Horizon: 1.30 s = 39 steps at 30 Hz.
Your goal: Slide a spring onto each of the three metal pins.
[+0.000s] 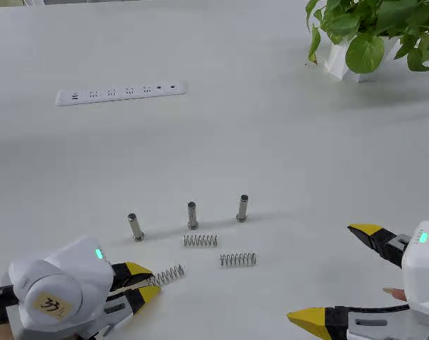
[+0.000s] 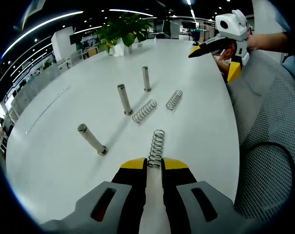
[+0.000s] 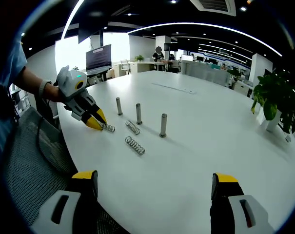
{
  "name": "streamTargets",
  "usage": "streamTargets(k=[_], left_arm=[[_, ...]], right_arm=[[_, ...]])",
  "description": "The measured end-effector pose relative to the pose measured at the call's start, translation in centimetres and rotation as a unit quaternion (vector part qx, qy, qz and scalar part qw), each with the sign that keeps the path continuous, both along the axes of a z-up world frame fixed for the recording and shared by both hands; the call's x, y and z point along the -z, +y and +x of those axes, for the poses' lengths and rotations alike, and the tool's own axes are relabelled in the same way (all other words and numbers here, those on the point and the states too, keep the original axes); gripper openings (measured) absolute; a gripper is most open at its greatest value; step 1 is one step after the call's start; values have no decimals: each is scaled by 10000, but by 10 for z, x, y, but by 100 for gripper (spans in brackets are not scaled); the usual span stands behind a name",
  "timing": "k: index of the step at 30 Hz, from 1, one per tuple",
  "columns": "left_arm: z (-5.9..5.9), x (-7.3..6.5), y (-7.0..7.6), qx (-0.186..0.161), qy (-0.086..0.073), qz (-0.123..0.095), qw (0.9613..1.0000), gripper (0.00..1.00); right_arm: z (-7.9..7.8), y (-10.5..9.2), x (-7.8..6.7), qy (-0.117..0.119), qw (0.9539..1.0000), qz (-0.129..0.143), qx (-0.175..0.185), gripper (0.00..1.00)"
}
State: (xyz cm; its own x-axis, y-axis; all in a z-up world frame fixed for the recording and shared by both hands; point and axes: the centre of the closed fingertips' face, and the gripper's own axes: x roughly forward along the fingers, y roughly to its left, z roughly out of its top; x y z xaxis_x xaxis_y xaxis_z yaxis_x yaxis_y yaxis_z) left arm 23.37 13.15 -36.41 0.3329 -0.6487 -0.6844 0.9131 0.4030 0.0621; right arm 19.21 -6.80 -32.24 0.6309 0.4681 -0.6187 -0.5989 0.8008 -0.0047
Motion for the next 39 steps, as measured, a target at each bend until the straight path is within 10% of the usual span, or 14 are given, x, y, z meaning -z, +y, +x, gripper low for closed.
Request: streamTargets(k=[14, 39], left_arm=[[1, 3, 2, -122, 400, 274, 9987, 7], [2, -14, -5, -448, 428, -447, 9971, 7]], right_arm=[[-4, 4, 3, 45, 9998, -93, -153, 97], [-5, 13, -5, 166, 9994, 57, -312, 97]])
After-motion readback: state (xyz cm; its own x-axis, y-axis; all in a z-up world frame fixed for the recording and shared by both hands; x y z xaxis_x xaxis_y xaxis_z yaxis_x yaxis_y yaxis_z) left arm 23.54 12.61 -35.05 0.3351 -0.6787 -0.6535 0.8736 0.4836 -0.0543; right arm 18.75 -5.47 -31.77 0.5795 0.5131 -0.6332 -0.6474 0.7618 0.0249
